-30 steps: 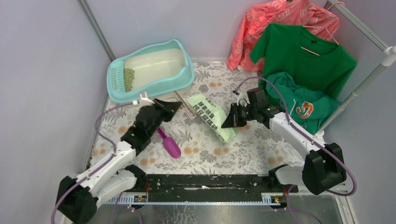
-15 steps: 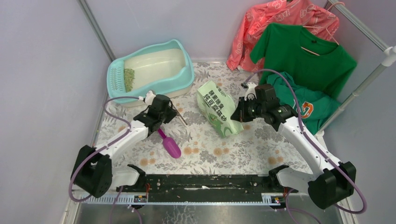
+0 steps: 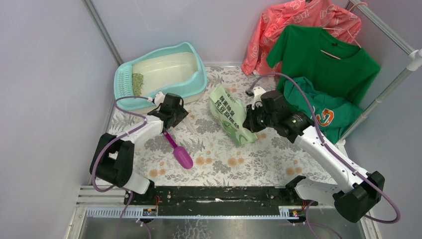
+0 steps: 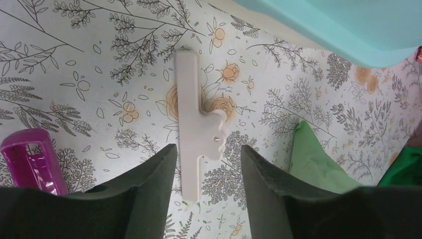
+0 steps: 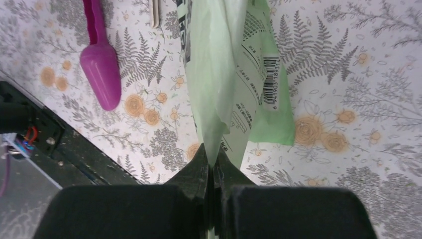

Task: Fill the litter box with clean litter
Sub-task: Place the clamp at the center of the board.

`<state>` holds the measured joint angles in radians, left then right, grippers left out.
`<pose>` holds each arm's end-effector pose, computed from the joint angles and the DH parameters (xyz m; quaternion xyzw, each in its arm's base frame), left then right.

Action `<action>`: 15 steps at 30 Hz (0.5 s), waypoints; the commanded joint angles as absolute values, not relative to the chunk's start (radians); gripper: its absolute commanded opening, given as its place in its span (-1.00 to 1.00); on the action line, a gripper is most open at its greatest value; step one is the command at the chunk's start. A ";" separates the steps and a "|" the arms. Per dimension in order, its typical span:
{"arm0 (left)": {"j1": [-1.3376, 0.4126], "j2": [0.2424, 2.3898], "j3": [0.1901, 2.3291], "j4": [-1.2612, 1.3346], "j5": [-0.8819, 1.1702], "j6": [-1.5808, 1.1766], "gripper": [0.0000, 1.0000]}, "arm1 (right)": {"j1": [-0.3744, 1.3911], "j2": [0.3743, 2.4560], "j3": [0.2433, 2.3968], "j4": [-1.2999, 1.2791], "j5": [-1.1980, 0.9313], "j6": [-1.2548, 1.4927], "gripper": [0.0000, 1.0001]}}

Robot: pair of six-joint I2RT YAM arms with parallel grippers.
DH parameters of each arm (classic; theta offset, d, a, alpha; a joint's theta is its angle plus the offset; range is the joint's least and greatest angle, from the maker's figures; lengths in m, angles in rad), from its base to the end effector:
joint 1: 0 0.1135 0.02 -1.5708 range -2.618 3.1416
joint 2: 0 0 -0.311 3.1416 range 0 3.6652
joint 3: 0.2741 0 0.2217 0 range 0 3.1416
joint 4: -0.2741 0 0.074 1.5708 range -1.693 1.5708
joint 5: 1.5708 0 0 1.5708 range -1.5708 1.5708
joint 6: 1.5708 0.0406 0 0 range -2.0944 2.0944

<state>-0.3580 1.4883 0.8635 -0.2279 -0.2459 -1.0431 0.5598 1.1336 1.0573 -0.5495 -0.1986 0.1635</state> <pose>0.2631 -0.0879 0.2619 -0.3527 0.8607 -0.1370 0.3406 0.1635 0.1119 0.3722 -0.2187 0.8598 0.2428 0.3923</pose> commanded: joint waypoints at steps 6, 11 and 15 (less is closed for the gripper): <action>-0.344 1.350 0.853 -0.227 -0.151 -0.997 0.28 | 0.755 1.130 1.181 -0.596 0.244 0.038 -1.00; -0.344 1.191 0.838 -0.275 -0.088 -0.975 0.30 | 0.894 1.099 1.156 -0.538 0.524 -0.087 -1.00; -0.343 1.099 0.871 -0.345 -0.065 -0.952 0.30 | 0.982 1.093 1.143 -0.440 0.686 -0.192 -1.00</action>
<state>-0.3462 1.1690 0.8448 -0.2626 -0.1116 -0.9974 0.9115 1.1469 1.1168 -0.5900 0.4068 -0.0517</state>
